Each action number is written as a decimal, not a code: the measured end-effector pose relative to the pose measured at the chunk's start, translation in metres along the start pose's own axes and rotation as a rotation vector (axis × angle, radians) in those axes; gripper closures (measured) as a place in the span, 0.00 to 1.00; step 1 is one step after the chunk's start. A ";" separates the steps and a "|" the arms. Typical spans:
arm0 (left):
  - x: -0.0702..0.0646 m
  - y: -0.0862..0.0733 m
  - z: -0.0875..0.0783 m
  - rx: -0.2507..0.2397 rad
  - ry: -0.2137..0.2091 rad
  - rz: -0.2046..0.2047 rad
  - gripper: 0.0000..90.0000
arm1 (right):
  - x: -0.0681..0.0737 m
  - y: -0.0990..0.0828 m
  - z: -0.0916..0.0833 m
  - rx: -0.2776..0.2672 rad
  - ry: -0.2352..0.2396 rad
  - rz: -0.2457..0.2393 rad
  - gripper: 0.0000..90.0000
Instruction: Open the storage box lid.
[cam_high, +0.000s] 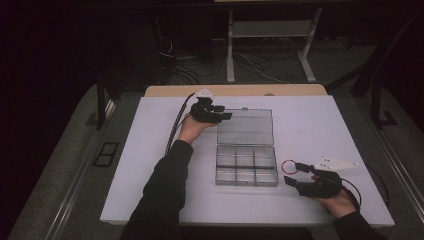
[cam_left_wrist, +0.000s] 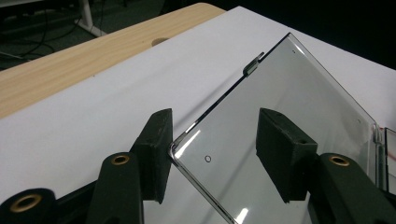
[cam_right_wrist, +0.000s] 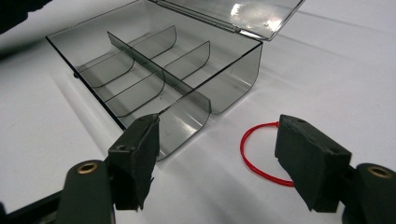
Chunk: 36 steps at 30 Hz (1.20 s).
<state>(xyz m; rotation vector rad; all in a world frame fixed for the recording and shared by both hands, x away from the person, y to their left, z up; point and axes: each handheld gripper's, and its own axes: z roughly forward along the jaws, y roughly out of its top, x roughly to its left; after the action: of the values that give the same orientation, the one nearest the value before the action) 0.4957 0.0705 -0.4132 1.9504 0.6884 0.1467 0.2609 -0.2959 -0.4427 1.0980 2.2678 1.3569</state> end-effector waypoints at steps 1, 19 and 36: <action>0.000 -0.001 0.001 -0.004 -0.001 -0.008 0.51 | 0.000 0.000 0.000 0.000 0.001 -0.001 0.33; 0.010 -0.017 0.018 0.056 -0.018 -0.057 0.39 | 0.000 0.000 0.000 -0.003 -0.001 -0.002 0.33; 0.015 -0.031 0.028 0.089 -0.030 -0.108 0.36 | 0.000 0.000 0.000 -0.001 0.001 -0.002 0.33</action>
<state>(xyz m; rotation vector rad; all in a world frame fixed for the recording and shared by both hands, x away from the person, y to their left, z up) 0.5062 0.0665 -0.4560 1.9908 0.7901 0.0209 0.2609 -0.2964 -0.4427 1.0951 2.2678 1.3578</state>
